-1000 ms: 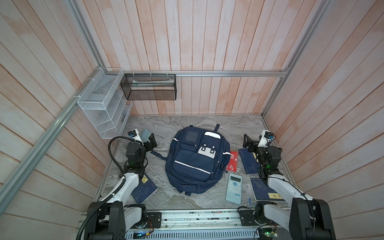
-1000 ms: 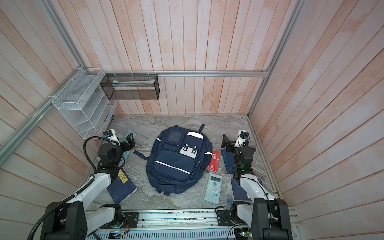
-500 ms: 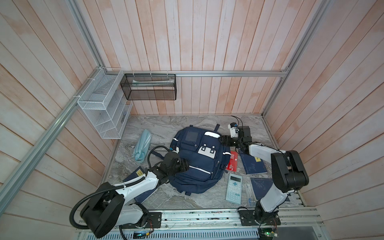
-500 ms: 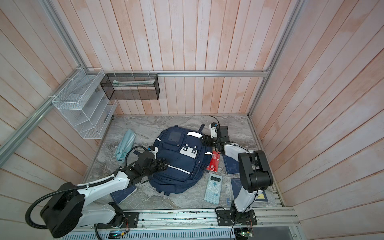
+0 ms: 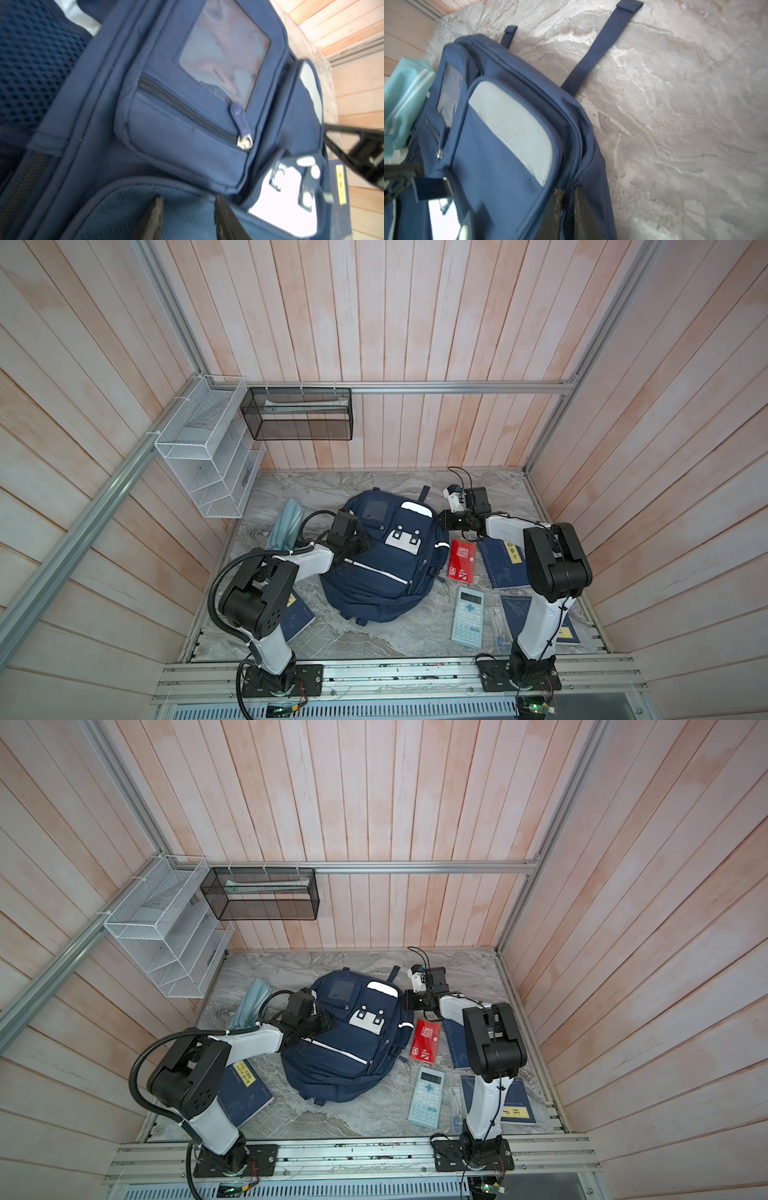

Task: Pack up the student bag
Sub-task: 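Reach both grippers to the zipper pulls on the navy backpack's front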

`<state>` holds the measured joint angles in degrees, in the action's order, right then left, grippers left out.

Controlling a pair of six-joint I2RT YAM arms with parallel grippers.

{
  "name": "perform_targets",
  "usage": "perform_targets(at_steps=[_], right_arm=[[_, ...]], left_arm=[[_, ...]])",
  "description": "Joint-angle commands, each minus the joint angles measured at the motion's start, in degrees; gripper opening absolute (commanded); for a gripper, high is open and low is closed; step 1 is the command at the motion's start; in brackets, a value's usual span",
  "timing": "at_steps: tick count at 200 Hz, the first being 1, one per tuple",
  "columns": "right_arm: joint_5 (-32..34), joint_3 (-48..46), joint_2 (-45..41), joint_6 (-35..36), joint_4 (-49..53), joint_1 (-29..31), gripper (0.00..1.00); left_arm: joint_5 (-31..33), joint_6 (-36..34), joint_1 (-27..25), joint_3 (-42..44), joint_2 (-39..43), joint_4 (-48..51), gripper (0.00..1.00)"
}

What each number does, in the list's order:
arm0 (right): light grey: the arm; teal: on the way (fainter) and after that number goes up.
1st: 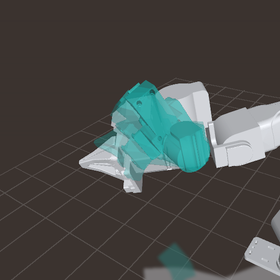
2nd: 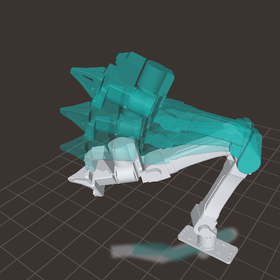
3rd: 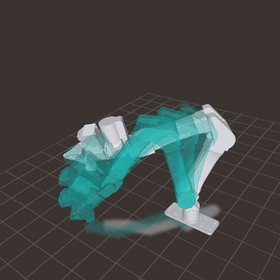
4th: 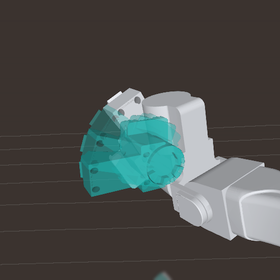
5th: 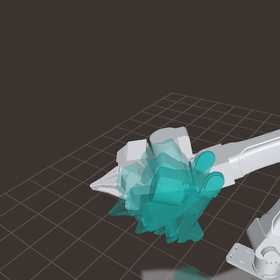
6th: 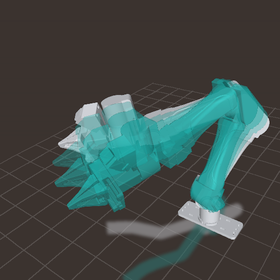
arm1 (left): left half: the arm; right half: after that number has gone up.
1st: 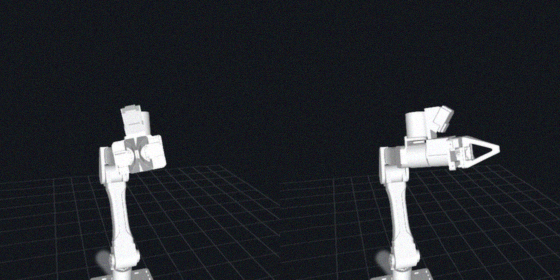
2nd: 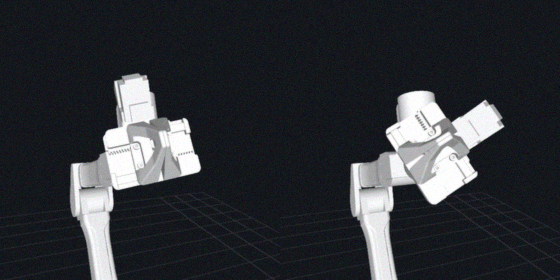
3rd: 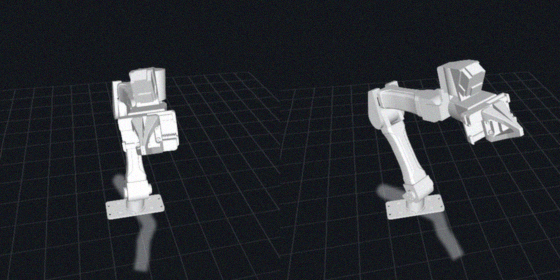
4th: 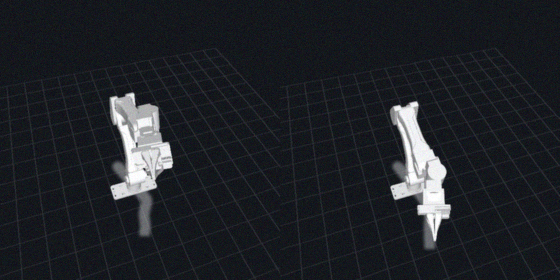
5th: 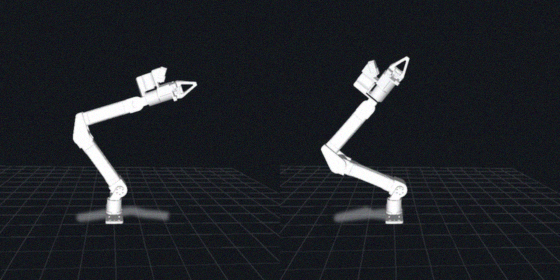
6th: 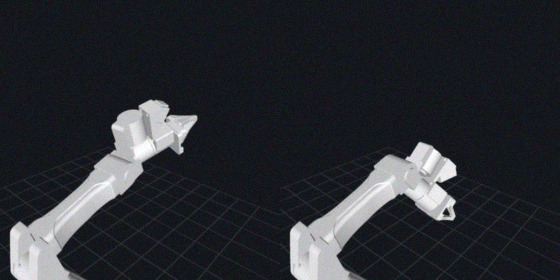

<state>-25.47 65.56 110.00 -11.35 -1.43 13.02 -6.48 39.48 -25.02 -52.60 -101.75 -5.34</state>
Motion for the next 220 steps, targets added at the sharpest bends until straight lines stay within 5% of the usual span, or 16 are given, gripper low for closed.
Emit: perform_targets(at_steps=[1,70,129,164,220], right_arm=[[-1.60,-3.68,-2.16,1.24,6.00,1.63,0.14],[4.26,-8.70,-10.04,0.93,8.19,1.54,0.29],[14.03,-13.56,-21.80,5.01,9.65,3.21,0.53],[17.87,-17.68,-31.24,14.55,7.88,9.75,0.60],[20.87,-23.58,-35.16,39.38,12.58,26.06,0.69]], left_arm=[[-3.54,-2.95,0.76,-5.24,-8.37,1.85,0.43],[-7.66,-2.51,-2.74,-23.45,-20.79,4.72,0.43],[-9.81,-0.46,-5.51,-35.21,-25.57,5.56,0.45],[-6.52,-3.04,-5.62,-32.75,-16.06,8.15,0.59],[-6.05,-2.91,-5.59,-12.05,9.63,8.52,0.86]])
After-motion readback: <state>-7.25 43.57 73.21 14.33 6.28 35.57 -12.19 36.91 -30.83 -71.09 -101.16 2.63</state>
